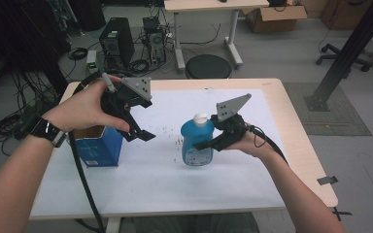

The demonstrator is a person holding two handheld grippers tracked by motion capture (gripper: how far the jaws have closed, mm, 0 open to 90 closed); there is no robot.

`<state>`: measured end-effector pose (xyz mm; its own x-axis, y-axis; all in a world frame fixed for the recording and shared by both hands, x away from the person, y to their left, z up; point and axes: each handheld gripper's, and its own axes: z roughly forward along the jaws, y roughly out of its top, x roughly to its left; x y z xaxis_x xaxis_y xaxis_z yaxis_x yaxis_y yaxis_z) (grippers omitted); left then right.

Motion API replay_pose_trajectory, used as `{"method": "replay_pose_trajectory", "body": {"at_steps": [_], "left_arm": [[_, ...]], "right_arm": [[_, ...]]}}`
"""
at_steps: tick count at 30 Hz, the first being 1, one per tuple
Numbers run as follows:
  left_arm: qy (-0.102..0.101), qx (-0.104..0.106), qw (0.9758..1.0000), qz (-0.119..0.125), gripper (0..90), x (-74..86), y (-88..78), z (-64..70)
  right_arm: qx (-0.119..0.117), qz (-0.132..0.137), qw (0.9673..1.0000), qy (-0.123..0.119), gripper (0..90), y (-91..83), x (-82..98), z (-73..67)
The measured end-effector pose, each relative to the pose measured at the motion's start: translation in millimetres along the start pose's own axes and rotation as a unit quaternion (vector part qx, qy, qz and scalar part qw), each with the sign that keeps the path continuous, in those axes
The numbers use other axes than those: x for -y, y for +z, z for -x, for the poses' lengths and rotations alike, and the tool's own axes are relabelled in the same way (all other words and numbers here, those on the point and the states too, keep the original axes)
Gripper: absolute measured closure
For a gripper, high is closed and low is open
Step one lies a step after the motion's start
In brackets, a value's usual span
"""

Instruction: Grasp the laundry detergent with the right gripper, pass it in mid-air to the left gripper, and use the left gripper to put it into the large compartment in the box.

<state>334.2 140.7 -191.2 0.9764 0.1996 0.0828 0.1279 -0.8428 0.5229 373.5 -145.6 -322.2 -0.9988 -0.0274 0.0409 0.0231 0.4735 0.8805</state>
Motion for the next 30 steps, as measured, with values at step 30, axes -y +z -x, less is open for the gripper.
{"method": "replay_pose_trajectory", "body": {"at_steps": [30], "left_arm": [[0.017, -0.008, 0.999, -0.042, 3.4, -27.0, -3.5, 5.8]], "right_arm": [[-0.038, -0.034, 0.9971, -0.056, 42.6, 49.9, -93.2, -9.8]]}}
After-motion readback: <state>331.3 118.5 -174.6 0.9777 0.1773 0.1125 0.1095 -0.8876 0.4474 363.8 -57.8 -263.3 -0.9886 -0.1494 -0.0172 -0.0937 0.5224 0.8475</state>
